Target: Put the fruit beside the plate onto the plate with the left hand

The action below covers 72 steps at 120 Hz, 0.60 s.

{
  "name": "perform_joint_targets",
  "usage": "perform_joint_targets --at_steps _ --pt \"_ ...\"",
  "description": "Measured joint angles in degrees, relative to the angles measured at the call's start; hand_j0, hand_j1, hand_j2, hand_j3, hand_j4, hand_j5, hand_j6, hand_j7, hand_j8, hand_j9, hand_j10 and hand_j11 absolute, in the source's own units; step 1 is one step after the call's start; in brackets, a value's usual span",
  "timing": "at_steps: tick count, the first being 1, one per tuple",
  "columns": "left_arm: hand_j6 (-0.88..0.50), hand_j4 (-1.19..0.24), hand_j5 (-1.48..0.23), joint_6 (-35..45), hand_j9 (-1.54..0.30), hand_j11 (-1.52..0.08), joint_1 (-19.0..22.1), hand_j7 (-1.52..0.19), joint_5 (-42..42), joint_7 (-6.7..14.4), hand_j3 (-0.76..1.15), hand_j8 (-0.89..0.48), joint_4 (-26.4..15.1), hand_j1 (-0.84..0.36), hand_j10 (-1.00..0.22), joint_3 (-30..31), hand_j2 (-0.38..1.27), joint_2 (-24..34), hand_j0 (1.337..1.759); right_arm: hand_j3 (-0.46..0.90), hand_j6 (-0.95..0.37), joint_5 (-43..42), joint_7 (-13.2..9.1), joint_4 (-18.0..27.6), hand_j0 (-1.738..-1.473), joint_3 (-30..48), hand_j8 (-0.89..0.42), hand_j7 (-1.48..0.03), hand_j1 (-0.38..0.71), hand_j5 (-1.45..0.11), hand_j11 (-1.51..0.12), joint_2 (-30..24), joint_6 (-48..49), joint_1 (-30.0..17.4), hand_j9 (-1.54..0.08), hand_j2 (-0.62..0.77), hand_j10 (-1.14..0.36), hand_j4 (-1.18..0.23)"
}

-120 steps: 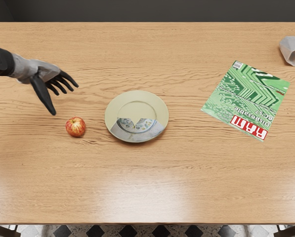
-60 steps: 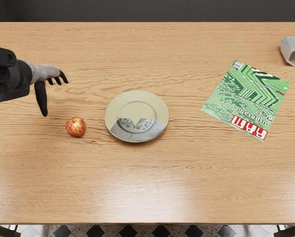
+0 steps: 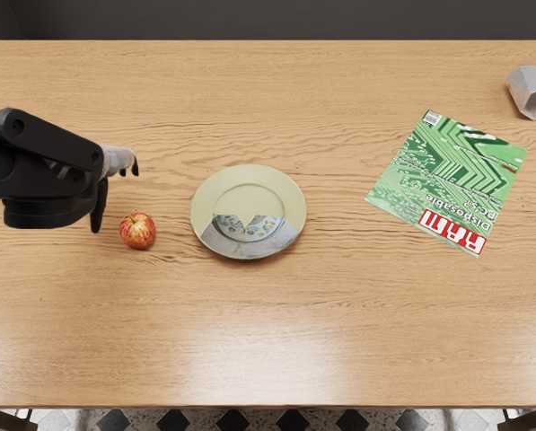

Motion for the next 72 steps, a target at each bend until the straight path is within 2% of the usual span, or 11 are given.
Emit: perform_joint_targets --at_steps 24,72 --pt "-0.25 -0.25 -0.32 -0.05 -0.32 -0.32 2.1 -0.32 -1.28 0.07 0.0 -0.25 0.77 0.05 -0.25 -1.06 0.05 -3.72 1.658 0.0 -0.03 0.0 0.0 0.0 -1.658 0.01 -0.03 -0.04 -0.31 -0.04 -0.04 0.0 0.0 0.01 -0.04 -0.01 -0.03 -0.03" --pt "-0.25 -0.25 -0.33 6.88 -0.33 -0.33 6.82 -0.33 -1.83 0.16 0.0 -0.25 3.92 0.05 -0.25 -1.78 0.05 -7.53 1.658 0.0 -0.03 0.0 0.0 0.0 -1.658 0.01 -0.03 -0.04 -0.31 -0.04 -0.04 0.0 0.0 -0.01 -0.04 -0.01 -0.03 -0.03"
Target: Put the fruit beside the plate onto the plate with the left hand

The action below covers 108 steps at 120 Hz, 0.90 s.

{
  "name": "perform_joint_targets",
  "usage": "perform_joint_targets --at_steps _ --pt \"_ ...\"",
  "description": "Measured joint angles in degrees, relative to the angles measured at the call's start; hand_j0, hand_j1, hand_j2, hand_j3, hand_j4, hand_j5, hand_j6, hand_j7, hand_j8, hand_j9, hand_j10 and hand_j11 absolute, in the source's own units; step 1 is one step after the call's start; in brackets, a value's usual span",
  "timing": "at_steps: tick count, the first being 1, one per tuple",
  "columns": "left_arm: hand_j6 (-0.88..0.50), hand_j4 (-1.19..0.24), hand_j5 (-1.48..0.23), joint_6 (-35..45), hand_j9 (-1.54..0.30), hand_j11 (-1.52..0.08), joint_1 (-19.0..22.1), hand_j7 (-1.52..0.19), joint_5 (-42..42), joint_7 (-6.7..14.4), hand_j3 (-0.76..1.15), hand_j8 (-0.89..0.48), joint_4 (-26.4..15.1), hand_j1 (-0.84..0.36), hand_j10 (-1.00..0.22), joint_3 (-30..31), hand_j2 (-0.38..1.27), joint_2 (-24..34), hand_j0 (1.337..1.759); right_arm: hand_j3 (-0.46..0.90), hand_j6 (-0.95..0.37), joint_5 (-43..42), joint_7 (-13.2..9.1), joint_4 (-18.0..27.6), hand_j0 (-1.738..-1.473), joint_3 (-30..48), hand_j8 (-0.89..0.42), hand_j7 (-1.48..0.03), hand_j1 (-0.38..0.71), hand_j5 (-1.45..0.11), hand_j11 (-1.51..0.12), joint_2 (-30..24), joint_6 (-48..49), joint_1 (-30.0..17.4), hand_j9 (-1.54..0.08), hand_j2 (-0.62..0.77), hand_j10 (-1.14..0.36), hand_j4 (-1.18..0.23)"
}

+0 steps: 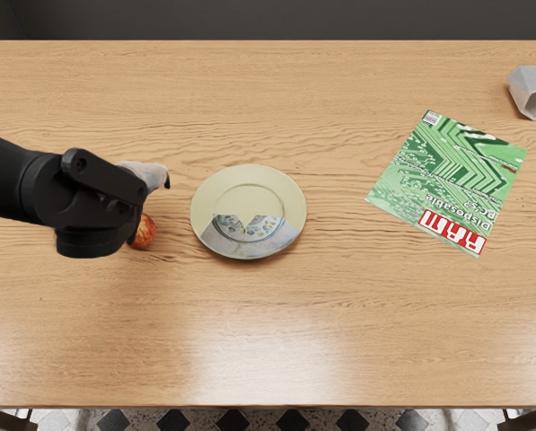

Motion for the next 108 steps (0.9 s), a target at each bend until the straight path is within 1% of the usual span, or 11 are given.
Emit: perform_joint_targets --at_steps 49,67,78,87,108 --pt "-0.26 -0.26 -0.34 0.23 -0.34 -0.34 2.77 -0.34 -0.08 0.01 0.0 -0.26 1.12 0.03 -0.26 0.39 0.05 -1.12 1.658 0.0 -0.03 0.0 -0.01 0.0 -1.658 0.0 -0.03 -0.04 -0.31 -0.04 -0.04 0.0 0.0 0.01 -0.04 -0.01 -0.03 -0.03" --pt "-0.29 -0.29 -0.38 0.3 -0.38 -0.38 4.35 -0.38 -0.09 -0.01 0.0 -0.29 2.6 0.0 -0.29 0.47 0.06 -1.97 1.658 0.0 -0.03 0.0 0.01 0.0 -1.658 0.0 -0.03 -0.04 -0.31 -0.04 -0.04 0.0 0.0 0.01 -0.04 -0.01 -0.03 -0.03" --pt "-0.32 -0.32 -0.42 0.35 -0.42 -0.42 4.56 -0.42 -0.08 -0.04 0.0 -0.32 3.3 -0.03 -0.32 0.45 0.07 -2.0 1.658 0.0 -0.03 0.0 0.01 0.0 -1.658 0.0 -0.03 -0.04 -0.31 -0.04 -0.04 0.0 0.0 0.02 -0.04 -0.01 -0.03 -0.03" --pt "-0.34 -0.34 -0.45 1.36 -0.45 -0.45 4.88 -0.45 -0.05 -0.04 0.0 -0.34 3.58 -0.03 -0.34 0.47 0.13 -2.26 1.657 0.0 -0.03 0.0 0.0 0.0 -1.658 -0.01 -0.03 -0.04 -0.31 -0.04 -0.04 0.0 0.0 0.01 -0.04 -0.01 -0.03 -0.03" --pt "-0.38 -0.38 -0.49 3.16 -0.49 -0.49 5.25 -0.49 -0.07 -0.06 0.0 -0.38 3.62 -0.08 -0.38 0.5 0.11 -2.53 1.658 0.0 -0.03 0.0 0.01 0.0 -1.658 0.0 -0.03 -0.04 -0.31 -0.04 -0.04 0.0 0.0 0.01 -0.04 -0.01 -0.03 -0.03"
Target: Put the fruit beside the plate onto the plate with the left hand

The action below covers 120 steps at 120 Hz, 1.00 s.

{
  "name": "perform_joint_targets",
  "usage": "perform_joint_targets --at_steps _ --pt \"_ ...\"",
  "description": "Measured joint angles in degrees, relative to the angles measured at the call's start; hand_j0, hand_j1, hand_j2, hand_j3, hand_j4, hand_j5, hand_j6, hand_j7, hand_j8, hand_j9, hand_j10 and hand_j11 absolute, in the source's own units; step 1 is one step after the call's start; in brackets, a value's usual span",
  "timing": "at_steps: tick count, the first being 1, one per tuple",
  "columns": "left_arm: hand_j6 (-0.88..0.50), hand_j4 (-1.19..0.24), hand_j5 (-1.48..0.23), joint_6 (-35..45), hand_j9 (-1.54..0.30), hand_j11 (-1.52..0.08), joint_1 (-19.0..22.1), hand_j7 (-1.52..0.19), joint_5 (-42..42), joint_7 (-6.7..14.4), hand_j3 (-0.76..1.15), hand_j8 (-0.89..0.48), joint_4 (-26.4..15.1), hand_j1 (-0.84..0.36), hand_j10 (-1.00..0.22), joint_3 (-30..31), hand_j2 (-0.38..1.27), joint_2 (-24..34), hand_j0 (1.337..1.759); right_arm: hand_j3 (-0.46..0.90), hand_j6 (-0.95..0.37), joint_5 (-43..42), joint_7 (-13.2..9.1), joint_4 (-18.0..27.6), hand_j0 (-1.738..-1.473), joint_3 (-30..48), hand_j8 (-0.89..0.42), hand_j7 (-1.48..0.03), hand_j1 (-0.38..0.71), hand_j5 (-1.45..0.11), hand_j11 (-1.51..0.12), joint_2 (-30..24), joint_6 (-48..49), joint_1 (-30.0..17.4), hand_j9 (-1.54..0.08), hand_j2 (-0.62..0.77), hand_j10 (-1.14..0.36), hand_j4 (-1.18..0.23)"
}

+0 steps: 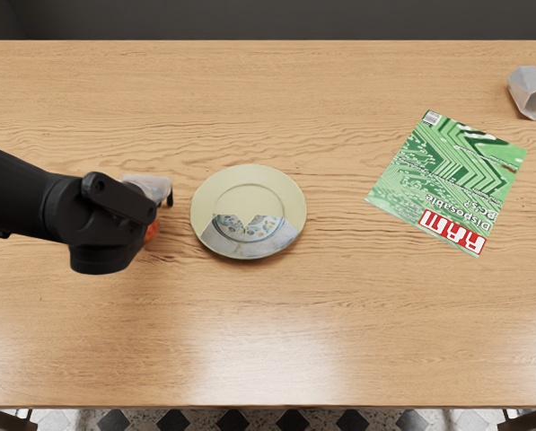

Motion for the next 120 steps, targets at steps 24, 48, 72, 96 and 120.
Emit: perform_joint_targets --at_steps 24,48,72,96,120 --pt "-0.41 -0.41 -0.54 2.07 -0.53 -0.53 0.09 -0.53 -0.01 0.0 0.0 -0.41 -0.23 -0.11 -0.41 0.15 0.11 0.0 1.657 0.0 -0.03 0.0 0.0 0.0 -1.658 0.0 -0.03 -0.04 -0.31 -0.04 -0.04 0.0 0.0 -0.01 -0.04 -0.01 -0.03 -0.03" --pt "-0.43 -0.43 -0.56 4.6 -0.56 -0.56 0.79 -0.56 -0.01 -0.01 0.0 -0.43 -0.66 -0.14 -0.43 0.46 0.12 -0.18 1.658 0.0 -0.03 0.0 0.0 0.0 -1.658 0.0 -0.03 -0.04 -0.31 -0.04 -0.04 0.0 0.0 -0.01 -0.04 -0.01 -0.03 -0.03" --pt "-0.49 -0.49 -0.65 6.27 -0.65 -0.64 0.88 -0.65 -0.01 0.0 0.0 -0.49 -1.61 -0.23 -0.49 0.76 0.18 -0.18 1.658 0.0 -0.03 0.0 -0.02 0.0 -1.658 0.0 -0.03 -0.04 -0.31 -0.04 -0.04 0.0 0.0 0.01 -0.04 -0.01 -0.03 -0.03" --pt "-0.5 -0.62 -0.78 6.55 -0.8 -0.8 1.14 -0.79 -1.29 0.0 0.0 -0.46 -1.98 -0.27 -0.61 1.16 0.26 -0.18 1.656 0.0 -0.03 0.0 -0.01 0.0 -1.658 0.0 -0.03 -0.04 -0.31 -0.04 -0.04 0.0 0.0 -0.01 -0.04 -0.01 -0.03 -0.03" --pt "-0.36 -0.77 -0.98 6.51 -1.03 -1.04 1.57 -1.02 -1.52 0.02 0.0 -0.31 -2.0 -0.32 -0.52 1.56 0.26 -0.26 1.647 0.0 -0.03 0.0 -0.01 0.0 -1.658 0.0 -0.03 -0.04 -0.31 -0.04 -0.04 0.0 0.0 0.0 -0.04 -0.01 -0.03 -0.03"
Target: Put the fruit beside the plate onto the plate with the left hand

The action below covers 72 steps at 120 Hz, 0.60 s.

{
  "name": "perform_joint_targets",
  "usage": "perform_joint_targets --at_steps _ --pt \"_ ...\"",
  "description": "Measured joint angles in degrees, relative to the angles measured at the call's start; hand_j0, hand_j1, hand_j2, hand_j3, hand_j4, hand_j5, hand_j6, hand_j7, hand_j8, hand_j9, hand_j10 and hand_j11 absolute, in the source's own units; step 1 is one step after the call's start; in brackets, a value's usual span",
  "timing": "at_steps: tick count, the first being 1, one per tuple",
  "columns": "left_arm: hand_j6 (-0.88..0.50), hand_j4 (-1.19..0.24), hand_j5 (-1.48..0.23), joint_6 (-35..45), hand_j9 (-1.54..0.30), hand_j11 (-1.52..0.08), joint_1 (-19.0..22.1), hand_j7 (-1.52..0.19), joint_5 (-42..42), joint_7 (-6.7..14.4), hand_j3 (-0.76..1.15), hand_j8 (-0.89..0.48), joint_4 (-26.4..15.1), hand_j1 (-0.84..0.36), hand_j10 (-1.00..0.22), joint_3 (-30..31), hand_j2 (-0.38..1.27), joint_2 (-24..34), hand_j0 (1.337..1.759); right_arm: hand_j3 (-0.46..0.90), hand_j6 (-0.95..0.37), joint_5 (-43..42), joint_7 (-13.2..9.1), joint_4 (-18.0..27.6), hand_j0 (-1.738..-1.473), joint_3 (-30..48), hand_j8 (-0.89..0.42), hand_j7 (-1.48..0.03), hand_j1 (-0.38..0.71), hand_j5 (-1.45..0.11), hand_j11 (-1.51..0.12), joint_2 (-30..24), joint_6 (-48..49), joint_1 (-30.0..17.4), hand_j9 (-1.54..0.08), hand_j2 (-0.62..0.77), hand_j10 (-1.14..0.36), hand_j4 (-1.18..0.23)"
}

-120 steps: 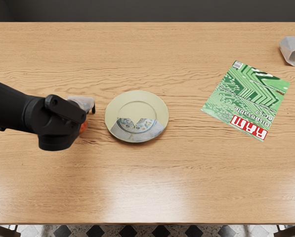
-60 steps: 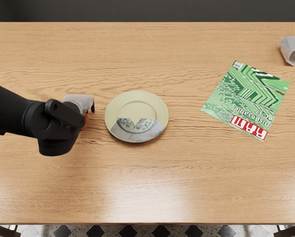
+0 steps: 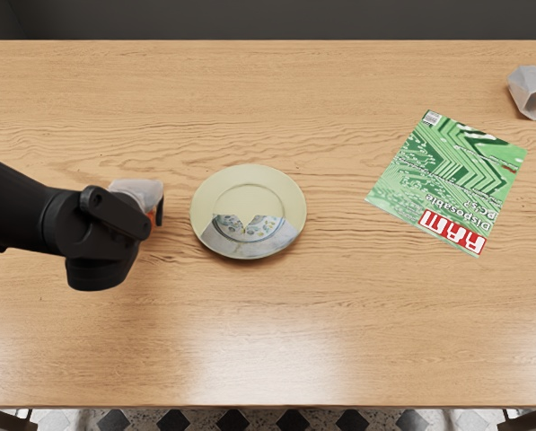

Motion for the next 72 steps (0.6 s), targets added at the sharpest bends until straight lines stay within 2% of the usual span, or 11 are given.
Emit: perform_joint_targets --at_steps 8,9,10,16,18,20,49,53,72 --pt "-0.32 -0.8 -1.02 0.01 -1.08 -1.1 0.32 -1.07 0.19 0.08 0.0 -0.28 0.12 -0.36 -0.49 0.06 0.3 -0.23 1.642 0.0 -0.03 0.0 0.0 0.0 -1.658 0.0 -0.03 -0.04 -0.31 -0.04 -0.04 0.0 0.0 0.01 -0.04 -0.01 -0.03 -0.03" --pt "-0.32 -0.81 -1.02 0.04 -1.09 -1.11 0.37 -1.07 0.25 0.12 0.01 -0.28 0.15 -0.32 -0.49 0.07 0.23 -0.29 1.642 0.0 -0.03 0.0 0.0 0.0 -1.658 0.0 -0.03 -0.04 -0.31 -0.04 -0.04 0.0 0.0 0.01 -0.04 -0.01 -0.03 -0.03" --pt "-0.32 -0.82 -1.01 0.1 -1.09 -1.11 0.4 -1.07 0.24 0.1 0.01 -0.29 0.16 -0.34 -0.49 0.08 0.31 -0.33 1.642 0.0 -0.03 0.0 0.0 0.0 -1.658 -0.01 -0.03 -0.04 -0.31 -0.04 -0.04 0.0 0.0 0.01 -0.04 -0.01 -0.03 -0.03" --pt "-0.3 -0.83 -1.04 0.07 -1.11 -1.14 0.45 -1.09 0.01 0.02 0.08 -0.24 0.22 -0.38 -0.47 0.1 0.34 -0.38 1.644 0.0 -0.03 0.0 -0.01 0.0 -1.658 0.0 -0.03 -0.04 -0.31 -0.04 -0.04 0.0 0.0 0.01 -0.04 -0.01 -0.03 -0.03" --pt "-0.29 -0.83 -1.05 0.06 -1.11 -1.14 0.45 -1.1 -0.07 0.03 0.02 -0.22 0.24 -0.4 -0.46 0.11 0.41 -0.36 1.64 0.0 -0.03 0.0 0.0 0.0 -1.658 0.0 -0.03 -0.04 -0.31 -0.04 -0.04 0.0 0.0 0.0 -0.04 -0.01 -0.03 -0.03" --pt "-0.27 -0.83 -1.06 0.0 -1.12 -1.15 0.45 -1.11 -0.12 0.04 0.16 -0.21 0.26 -0.41 -0.45 0.12 0.36 -0.4 1.64 0.0 -0.03 0.0 0.0 0.0 -1.658 0.0 -0.03 -0.04 -0.31 -0.04 -0.04 0.0 0.0 0.0 -0.04 -0.01 -0.03 -0.03" --pt "-0.27 -0.86 -1.11 -0.58 -1.16 -1.19 0.32 -1.15 -0.36 -0.09 0.06 -0.2 0.32 -0.39 -0.44 0.15 0.32 -0.36 1.635 0.0 -0.03 0.0 0.02 0.0 -1.658 0.01 -0.03 -0.04 -0.31 -0.04 -0.04 0.0 0.0 -0.01 -0.04 -0.01 -0.03 -0.03" --pt "-0.27 -0.86 -1.12 -0.74 -1.16 -1.2 0.17 -1.16 -0.43 -0.1 0.0 -0.2 0.29 -0.4 -0.45 0.14 0.37 -0.32 1.634 0.0 -0.03 0.0 0.02 0.0 -1.658 0.01 -0.03 -0.04 -0.31 -0.04 -0.04 0.0 0.0 -0.02 -0.04 -0.01 -0.03 -0.03" --pt "-0.19 -0.83 -1.21 -1.3 -1.2 -1.21 -1.37 -1.2 -1.05 -0.2 0.0 -0.14 0.03 -0.48 -0.4 0.09 0.47 0.06 1.636 0.0 -0.03 0.0 0.0 0.0 -1.658 0.0 -0.03 -0.04 -0.31 -0.04 -0.04 0.0 0.0 -0.01 -0.04 -0.01 -0.03 -0.03"
